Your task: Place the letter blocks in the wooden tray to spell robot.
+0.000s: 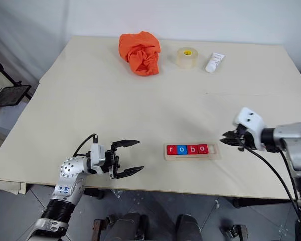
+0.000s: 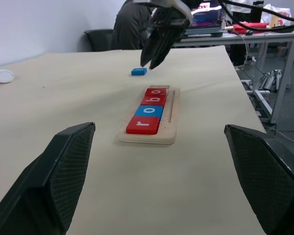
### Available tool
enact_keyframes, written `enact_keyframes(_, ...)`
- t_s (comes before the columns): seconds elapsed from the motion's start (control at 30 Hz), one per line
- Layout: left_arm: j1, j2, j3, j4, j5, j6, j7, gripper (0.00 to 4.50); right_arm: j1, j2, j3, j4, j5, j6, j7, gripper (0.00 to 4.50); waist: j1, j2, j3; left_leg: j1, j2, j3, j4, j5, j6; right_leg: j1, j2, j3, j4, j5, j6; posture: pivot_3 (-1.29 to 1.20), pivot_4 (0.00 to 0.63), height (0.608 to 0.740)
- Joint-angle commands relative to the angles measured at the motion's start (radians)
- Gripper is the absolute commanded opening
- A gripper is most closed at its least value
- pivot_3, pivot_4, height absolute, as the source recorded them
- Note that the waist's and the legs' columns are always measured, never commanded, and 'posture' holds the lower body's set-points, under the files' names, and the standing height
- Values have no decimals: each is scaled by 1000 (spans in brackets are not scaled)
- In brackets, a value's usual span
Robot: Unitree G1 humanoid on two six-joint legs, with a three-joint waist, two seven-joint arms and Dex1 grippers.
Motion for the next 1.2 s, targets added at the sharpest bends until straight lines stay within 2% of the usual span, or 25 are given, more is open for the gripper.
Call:
enact_keyframes(0.03,-5,-1,-1,-7,-4,-13,-9,4500,98,-9,-174,-63,64,25,-55,2390,-1,0,0,0,0,0,0,0,0,0,0,0,0,0,0,0,150,740)
enact_keyframes(0.13,-16,-2,0,3,-5,-11,-13,4500,170,-6,-242,-83,84,32,-85,3383,-3,0,0,0,0,1,0,0,0,0,0,0,0,0,0,0,150,740)
enact_keyframes(0.23,-35,-4,-2,21,-7,-9,-27,4500,280,16,-364,-109,111,48,-125,4411,-3,0,0,1,1,2,0,0,0,0,1,1,0,0,0,0,150,740)
enact_keyframes(0.37,-57,1,-1,43,-11,-8,-53,4500,427,60,-509,-217,166,122,-164,4463,2,0,0,1,1,1,0,0,0,1,0,1,0,0,0,0,150,740)
enact_keyframes(0.5,-72,4,5,60,-12,-8,-69,4500,474,94,-541,-297,216,177,-209,4463,-3,0,0,1,0,2,0,0,0,1,0,2,-2,0,0,0,150,740)
enact_keyframes(0.63,-81,4,7,70,-11,-10,-77,4500,397,136,-512,-303,257,235,-308,4463,-7,0,0,3,1,4,0,0,0,1,1,3,-1,0,0,0,150,740)
enact_keyframes(0.77,-78,4,8,52,-11,-4,-73,4500,195,197,-394,-183,223,246,-438,4463,-12,0,0,3,1,5,0,0,-1,1,1,4,-1,0,0,0,150,740)
enact_keyframes(0.9,-68,11,13,38,-10,-3,-68,4500,114,202,-331,-76,196,203,-471,4463,0,0,0,2,1,2,-1,1,-1,0,1,2,1,0,0,0,150,740)
enact_keyframes(1.2,-16,30,21,-23,-9,3,-38,4500,-43,227,-199,201,117,52,-515,4463,-7,0,0,1,0,2,-1,0,0,0,0,2,1,0,0,0,150,740)
